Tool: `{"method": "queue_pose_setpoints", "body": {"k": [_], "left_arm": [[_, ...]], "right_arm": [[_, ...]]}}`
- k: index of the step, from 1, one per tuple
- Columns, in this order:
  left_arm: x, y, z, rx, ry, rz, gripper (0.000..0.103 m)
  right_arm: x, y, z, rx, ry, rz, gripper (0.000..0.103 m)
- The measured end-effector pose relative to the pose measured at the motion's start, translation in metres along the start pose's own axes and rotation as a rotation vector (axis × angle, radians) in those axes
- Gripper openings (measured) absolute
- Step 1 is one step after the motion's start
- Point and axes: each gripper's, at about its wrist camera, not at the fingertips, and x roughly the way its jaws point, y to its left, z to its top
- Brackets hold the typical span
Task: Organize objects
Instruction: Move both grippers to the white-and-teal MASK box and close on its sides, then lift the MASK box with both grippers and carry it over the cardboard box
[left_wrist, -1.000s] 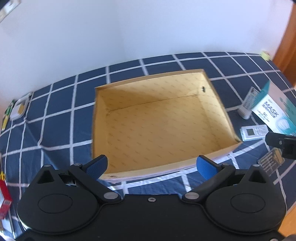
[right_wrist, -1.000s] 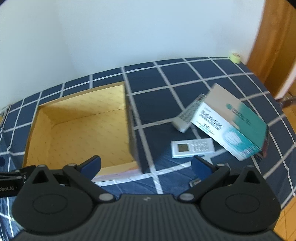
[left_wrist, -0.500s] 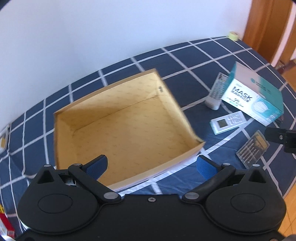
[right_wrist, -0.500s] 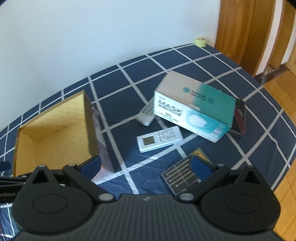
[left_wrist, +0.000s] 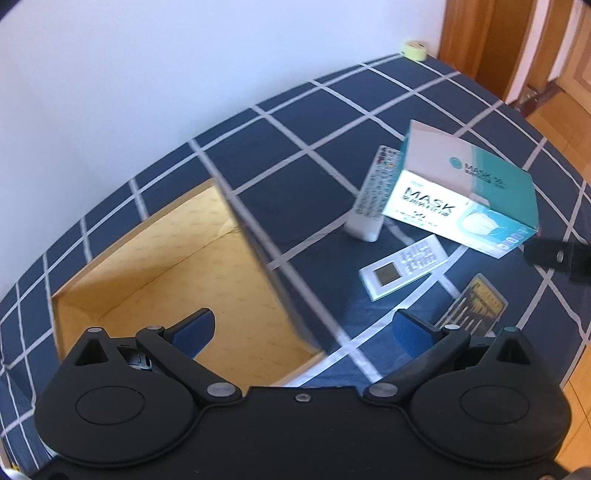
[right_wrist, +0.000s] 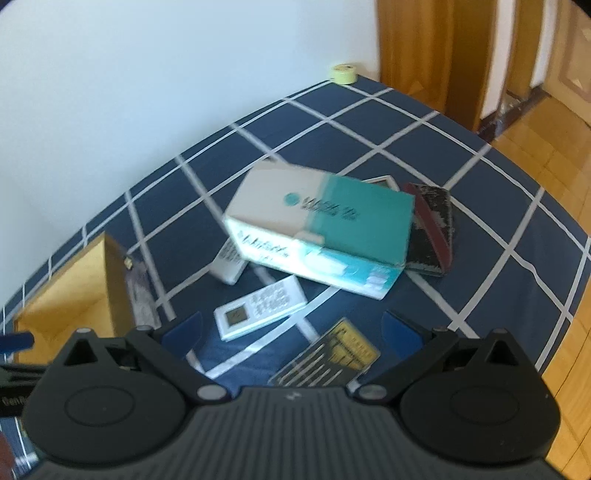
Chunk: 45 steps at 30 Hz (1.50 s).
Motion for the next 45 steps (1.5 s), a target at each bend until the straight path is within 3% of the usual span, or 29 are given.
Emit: {"method": "queue_pose_setpoints", "body": {"k": [6, 22, 34, 45], "left_arm": [[0.017, -0.030, 0.034, 0.058, 0.018, -0.006, 0.103], [0.080, -0.091, 0.121, 0.227, 0.078, -0.012, 0.103], [0.127, -0.122, 0.158, 0.297, 0.125, -0.071, 0.103], [0.152, -0.145, 0.160, 0.348, 0.178, -0.148, 0.103]], "right_arm": [[0.020, -0.046, 0.026, 0.150, 0.011, 0.008, 0.103], [0.089, -0.105, 0.077, 0.314, 0.090, 0.084, 0.103], [0.144, -0.124, 0.095, 0.363, 0.170, 0.076, 0.103], [0.172, -0.124, 0.098, 0.388, 0.214, 0.104, 0.103]]}}
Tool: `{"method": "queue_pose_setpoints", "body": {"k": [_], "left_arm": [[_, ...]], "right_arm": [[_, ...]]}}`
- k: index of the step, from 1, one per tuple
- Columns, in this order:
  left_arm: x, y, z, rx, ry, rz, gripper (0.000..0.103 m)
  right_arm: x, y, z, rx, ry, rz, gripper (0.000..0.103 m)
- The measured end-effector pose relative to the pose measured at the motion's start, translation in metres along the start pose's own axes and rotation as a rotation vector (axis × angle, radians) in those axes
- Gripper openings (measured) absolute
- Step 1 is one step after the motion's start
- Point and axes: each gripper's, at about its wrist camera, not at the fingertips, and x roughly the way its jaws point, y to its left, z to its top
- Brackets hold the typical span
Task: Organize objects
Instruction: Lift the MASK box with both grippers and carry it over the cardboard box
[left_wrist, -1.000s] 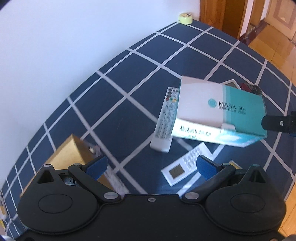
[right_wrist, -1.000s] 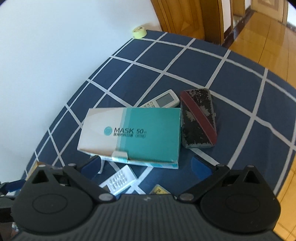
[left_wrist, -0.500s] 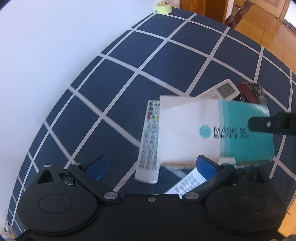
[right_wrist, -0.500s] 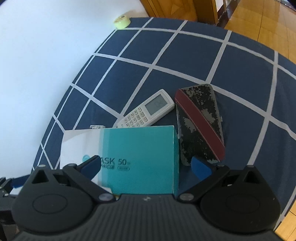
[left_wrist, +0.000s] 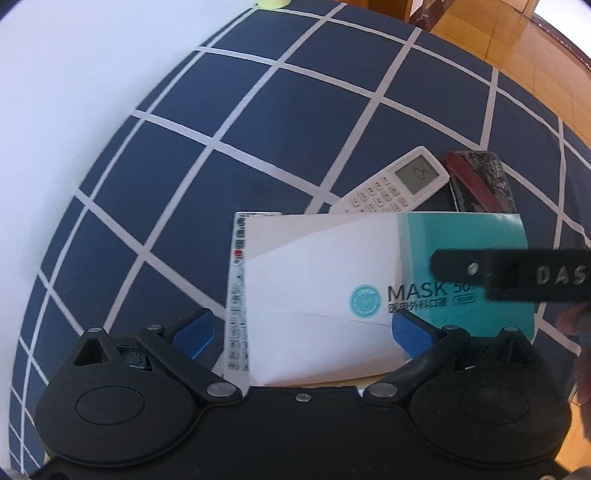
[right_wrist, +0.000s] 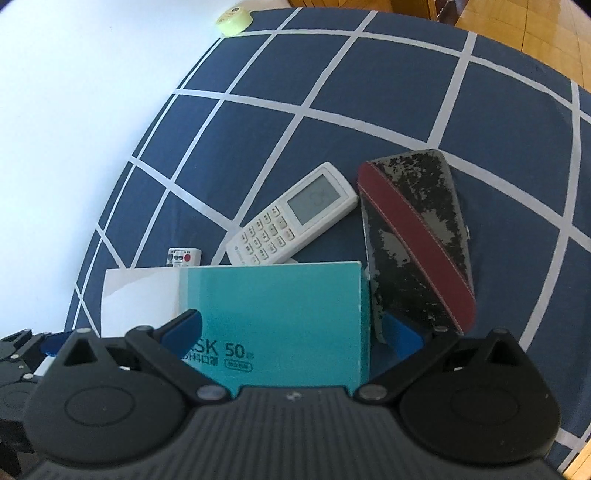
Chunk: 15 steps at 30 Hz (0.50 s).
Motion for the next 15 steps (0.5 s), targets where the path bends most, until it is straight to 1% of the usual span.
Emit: {"method": "queue_pose_setpoints", "body": {"k": [5, 7, 10, 15], "left_arm": [[0.007, -0.002, 0.004, -0.014, 0.016, -0.015, 0.103], [0.011, -0.003, 0.005, -0.025, 0.031, -0.030, 0.103], [0.012, -0.005, 0.008, -0.029, 0.042, -0.049, 0.099], [0.014, -0.008, 0.010, -0.030, 0.051, -0.037, 0.097]], "right_arm": [[0.011, -0.001, -0.001, 0.018, 0.036, 0.022, 0.103], [0.013, 0.000, 0.000, 0.019, 0.038, 0.018, 0.103], [0.014, 0.001, 0.001, 0.013, 0.047, 0.015, 0.103], [0.015, 0.004, 0.003, 0.001, 0.060, 0.002, 0.102]]}}
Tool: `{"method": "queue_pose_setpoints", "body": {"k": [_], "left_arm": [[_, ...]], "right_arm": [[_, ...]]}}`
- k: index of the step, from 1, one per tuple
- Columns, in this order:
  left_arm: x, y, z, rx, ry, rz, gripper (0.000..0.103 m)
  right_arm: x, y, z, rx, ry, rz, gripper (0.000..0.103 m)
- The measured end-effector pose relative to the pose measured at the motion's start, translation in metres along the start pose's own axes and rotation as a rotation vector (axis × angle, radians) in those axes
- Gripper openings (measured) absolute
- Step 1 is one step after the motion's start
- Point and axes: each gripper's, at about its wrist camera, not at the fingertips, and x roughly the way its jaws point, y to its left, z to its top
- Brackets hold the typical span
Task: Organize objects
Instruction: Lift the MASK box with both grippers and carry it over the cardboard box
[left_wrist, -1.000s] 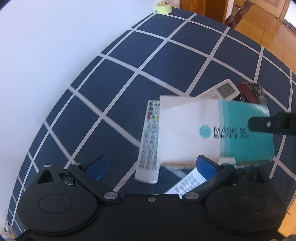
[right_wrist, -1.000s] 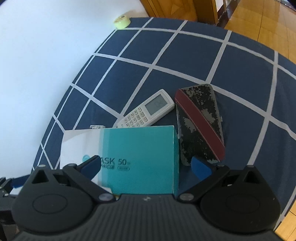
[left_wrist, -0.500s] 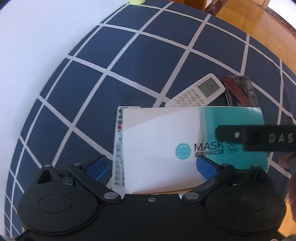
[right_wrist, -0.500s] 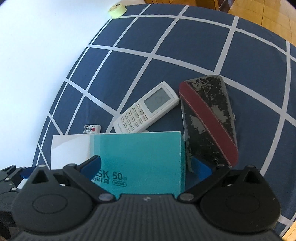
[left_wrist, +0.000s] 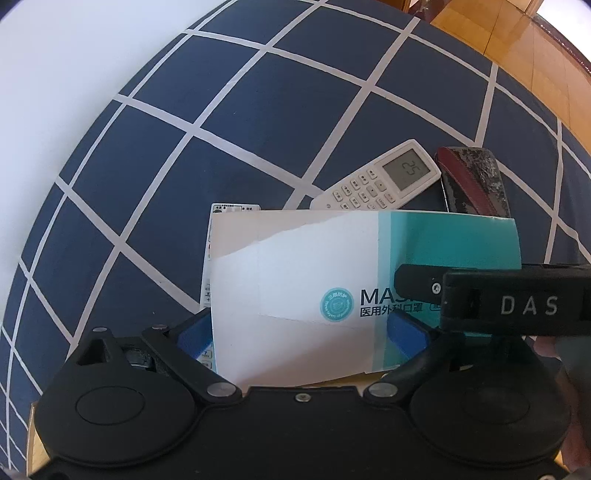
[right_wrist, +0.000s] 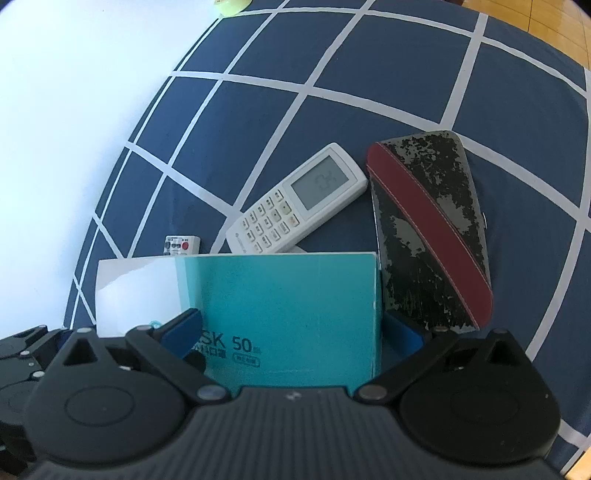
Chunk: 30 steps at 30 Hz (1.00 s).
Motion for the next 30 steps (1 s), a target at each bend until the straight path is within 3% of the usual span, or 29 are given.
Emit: {"method": "queue_pose_setpoints", "body": {"k": [7, 15, 30], "left_arm": [[-0.007, -0.001, -0.003, -0.051, 0.014, 0.003, 0.095], [-0.034, -0.005, -0.018, -0.073, -0.032, 0.062, 0.094], [-0.117, 0.016, -0.093, -0.275, -0.155, 0.115, 0.093]], "right_arm": [[-0.005, 0.006, 0.000, -0.038, -0.004, -0.014, 0.098], [-0.024, 0.018, -0.007, -0.103, -0.024, -0.003, 0.095], [-0.087, 0.078, -0.055, -0.320, -0.077, 0.039, 0.095]]}}
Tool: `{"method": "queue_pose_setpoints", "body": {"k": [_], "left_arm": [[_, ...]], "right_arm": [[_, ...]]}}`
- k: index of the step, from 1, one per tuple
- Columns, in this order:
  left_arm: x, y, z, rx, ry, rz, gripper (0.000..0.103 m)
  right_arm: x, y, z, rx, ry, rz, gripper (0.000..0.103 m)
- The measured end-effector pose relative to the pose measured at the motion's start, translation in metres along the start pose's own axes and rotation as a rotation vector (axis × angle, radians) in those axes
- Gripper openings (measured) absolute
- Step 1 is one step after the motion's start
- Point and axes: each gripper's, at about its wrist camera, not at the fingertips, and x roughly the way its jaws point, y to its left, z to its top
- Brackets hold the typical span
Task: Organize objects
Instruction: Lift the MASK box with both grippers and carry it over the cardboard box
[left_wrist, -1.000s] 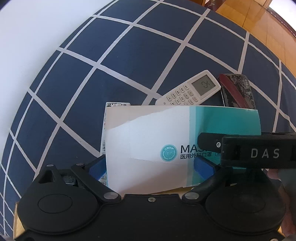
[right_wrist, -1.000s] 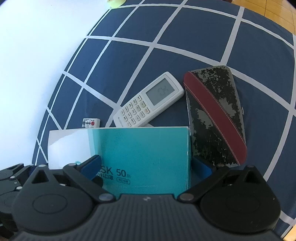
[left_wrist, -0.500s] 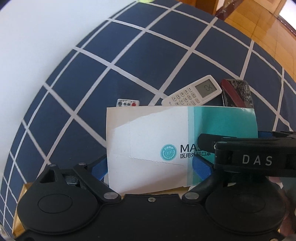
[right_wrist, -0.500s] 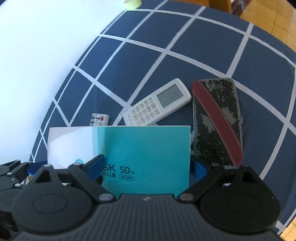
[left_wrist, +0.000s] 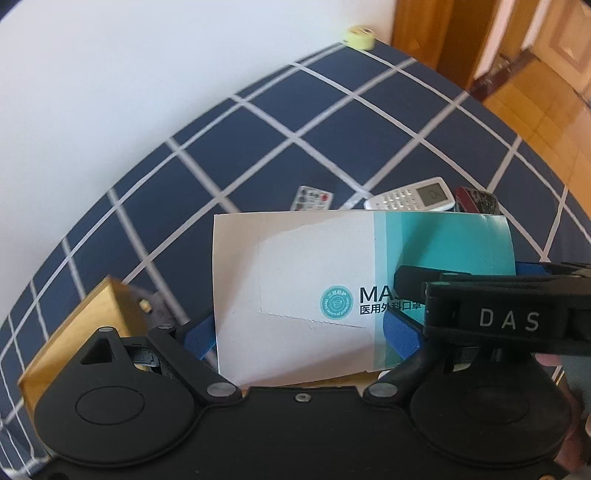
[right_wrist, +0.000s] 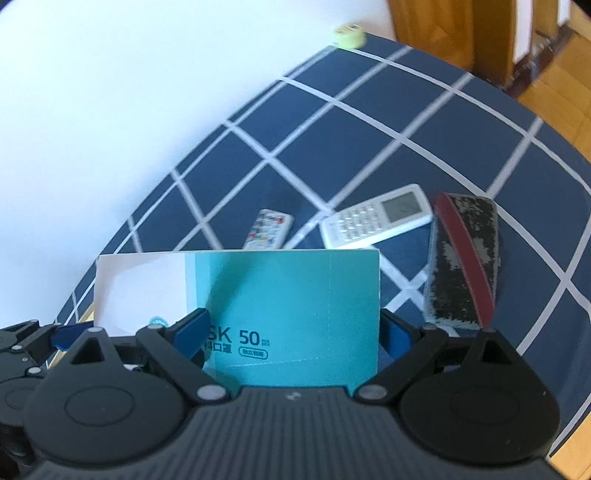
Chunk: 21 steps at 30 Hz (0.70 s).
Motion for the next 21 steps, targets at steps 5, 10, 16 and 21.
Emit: {"method": "queue_pose_setpoints", "body": {"k": [5, 10, 16, 21], "left_arm": [[-0.026, 0.029, -0.024, -0.066, -0.035, 0.028, 0.093], [-0.048, 0.067, -0.046, -0.141, -0.062, 0.058, 0.093], [-0.070, 0.114, -0.073, -0.223, -0.084, 0.105, 0.093], [-0.082, 0.152, -0.095, -0.299, -0.090, 0.144, 0.093]], "right_arm": [[-0.013, 0.038, -0.014, -0.077, -0.011, 0.019, 0.095], [-0.020, 0.084, -0.027, -0.161, -0.016, 0.046, 0.095], [-0.021, 0.141, -0.045, -0.256, -0.013, 0.091, 0.095], [-0.016, 0.186, -0.060, -0.328, 0.000, 0.126, 0.095]]}}
